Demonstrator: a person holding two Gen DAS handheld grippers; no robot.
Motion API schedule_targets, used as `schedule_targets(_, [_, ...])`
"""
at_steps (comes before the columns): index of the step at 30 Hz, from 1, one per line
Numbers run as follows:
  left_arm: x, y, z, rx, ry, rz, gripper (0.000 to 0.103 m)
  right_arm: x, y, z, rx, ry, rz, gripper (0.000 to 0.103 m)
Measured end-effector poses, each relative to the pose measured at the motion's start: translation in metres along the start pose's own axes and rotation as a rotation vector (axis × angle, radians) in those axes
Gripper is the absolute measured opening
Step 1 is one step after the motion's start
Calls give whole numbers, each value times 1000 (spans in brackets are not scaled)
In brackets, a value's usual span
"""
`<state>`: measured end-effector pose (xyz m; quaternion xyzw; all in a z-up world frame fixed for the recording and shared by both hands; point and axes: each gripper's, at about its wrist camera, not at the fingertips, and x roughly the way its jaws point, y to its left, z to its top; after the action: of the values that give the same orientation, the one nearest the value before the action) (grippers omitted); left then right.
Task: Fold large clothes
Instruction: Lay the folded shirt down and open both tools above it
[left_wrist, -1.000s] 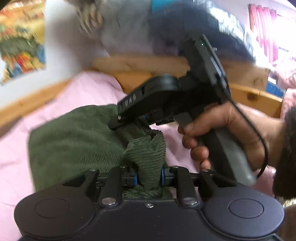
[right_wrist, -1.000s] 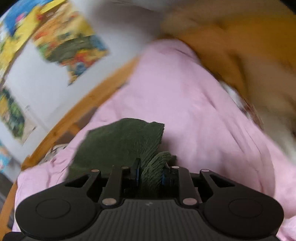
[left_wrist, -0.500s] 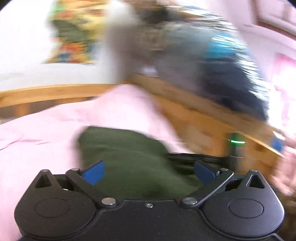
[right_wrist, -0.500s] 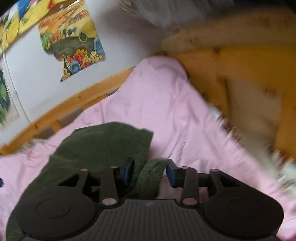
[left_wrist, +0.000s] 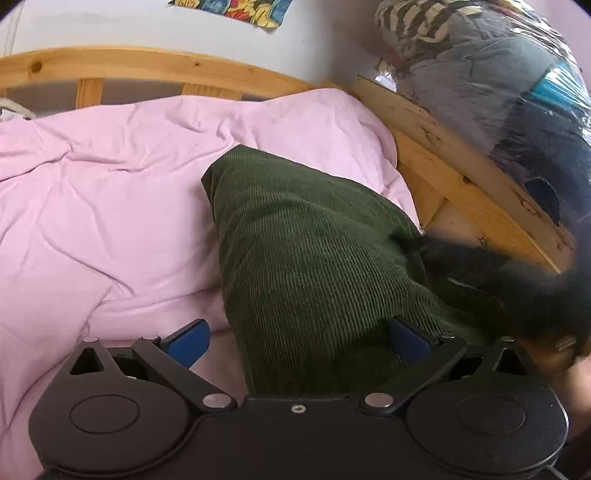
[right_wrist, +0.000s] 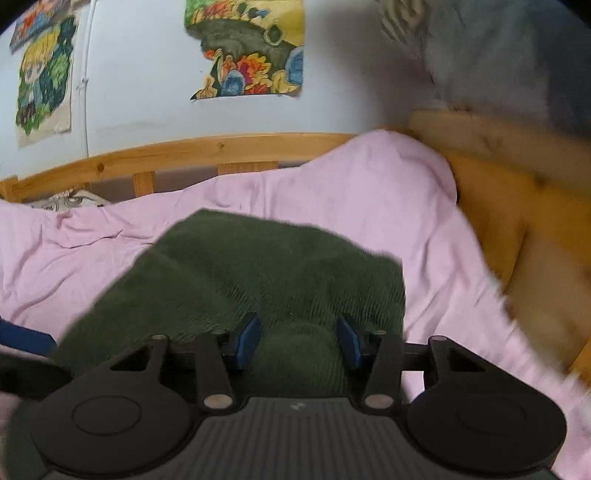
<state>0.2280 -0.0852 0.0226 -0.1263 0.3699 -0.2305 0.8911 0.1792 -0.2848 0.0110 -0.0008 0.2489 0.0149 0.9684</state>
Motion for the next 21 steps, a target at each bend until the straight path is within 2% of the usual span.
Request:
schedule_targets(3, [11, 4, -12, 28, 11, -2, 102, 5, 14, -33, -88, -112, -75, 49])
schedule_targets(8, [37, 23, -24, -28, 18, -52, 103, 21, 18, -53, -112, -170, -104, 48])
schedule_targets(11, [53, 33, -24, -71, 52, -100, 103, 22, 16, -55, -108, -168, -103, 49])
schedule_targets(13, [57, 39, -25, -104, 59, -134, 103, 18, 14, -44, -94, -136, -78, 50])
schedule_targets(15, [51, 45, -25, -140, 62, -164, 103, 9, 13, -13, -89, -55, -53, 52])
schedule_targets(18, [24, 53, -26, -179, 9, -180, 102, -3, 18, 33, -125, -64, -15, 67])
schedule_targets(19, [17, 54, -28, -176, -2, -170, 102, 0, 23, 47, -158, -56, 8, 76])
schedule_targets(21, [10, 55, -28, -174, 9, -157, 102, 17, 35, 70, -263, -15, 55, 82])
